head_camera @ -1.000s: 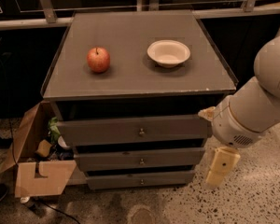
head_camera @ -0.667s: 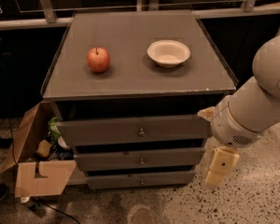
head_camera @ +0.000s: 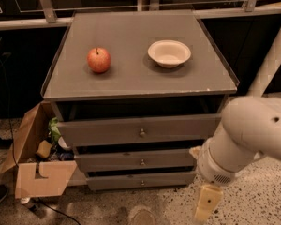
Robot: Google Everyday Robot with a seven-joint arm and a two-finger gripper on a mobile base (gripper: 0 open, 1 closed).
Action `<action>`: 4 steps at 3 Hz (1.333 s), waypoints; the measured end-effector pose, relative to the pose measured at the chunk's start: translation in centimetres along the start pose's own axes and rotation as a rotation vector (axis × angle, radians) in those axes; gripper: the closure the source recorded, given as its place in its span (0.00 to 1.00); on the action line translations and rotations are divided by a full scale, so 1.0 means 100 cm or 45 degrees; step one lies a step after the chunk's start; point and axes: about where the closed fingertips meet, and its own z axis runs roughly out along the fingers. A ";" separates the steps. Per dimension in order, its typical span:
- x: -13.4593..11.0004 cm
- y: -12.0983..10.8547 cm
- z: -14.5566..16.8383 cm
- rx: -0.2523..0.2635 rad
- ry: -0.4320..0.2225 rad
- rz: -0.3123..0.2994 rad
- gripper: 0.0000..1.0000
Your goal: Open bottom drawer
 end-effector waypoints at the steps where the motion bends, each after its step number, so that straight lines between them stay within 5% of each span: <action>1: 0.010 0.011 0.061 -0.098 0.006 0.024 0.00; 2: 0.010 0.011 0.061 -0.098 0.006 0.024 0.00; 4: 0.034 0.019 0.136 -0.129 0.026 0.062 0.00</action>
Offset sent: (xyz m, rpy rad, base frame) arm -0.0096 0.0076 -0.0503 0.0084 0.0635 0.0026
